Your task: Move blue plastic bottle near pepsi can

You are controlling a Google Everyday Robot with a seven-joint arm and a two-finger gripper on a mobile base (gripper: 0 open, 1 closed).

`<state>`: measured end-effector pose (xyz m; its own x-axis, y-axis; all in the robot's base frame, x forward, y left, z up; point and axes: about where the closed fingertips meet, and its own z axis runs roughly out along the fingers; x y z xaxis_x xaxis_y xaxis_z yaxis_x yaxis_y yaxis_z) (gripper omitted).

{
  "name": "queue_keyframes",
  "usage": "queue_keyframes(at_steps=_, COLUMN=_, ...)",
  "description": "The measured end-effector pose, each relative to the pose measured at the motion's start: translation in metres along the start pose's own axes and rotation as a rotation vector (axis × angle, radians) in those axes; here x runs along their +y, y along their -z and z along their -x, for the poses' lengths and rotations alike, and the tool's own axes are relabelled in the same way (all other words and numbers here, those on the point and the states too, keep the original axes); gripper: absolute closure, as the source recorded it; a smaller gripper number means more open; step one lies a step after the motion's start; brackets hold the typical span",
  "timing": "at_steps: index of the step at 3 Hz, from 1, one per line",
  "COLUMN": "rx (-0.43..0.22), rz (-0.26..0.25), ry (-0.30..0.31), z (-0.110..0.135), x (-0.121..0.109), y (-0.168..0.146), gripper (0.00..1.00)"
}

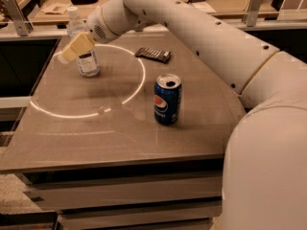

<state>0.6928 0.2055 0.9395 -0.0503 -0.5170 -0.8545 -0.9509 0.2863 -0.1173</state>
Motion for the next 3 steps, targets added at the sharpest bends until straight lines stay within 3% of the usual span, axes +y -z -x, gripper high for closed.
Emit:
queue_keyframes(at_steps=1, rx=-0.024, rz=0.016, ry=-0.001, z=0.0048, x=0.0016, y=-0.0066, gripper=0.18)
queue_keyframes(at_steps=3, rx=-0.043, rz=0.025, ry=0.006, z=0.0069, x=0.0003, y=-0.0095, gripper=0.65)
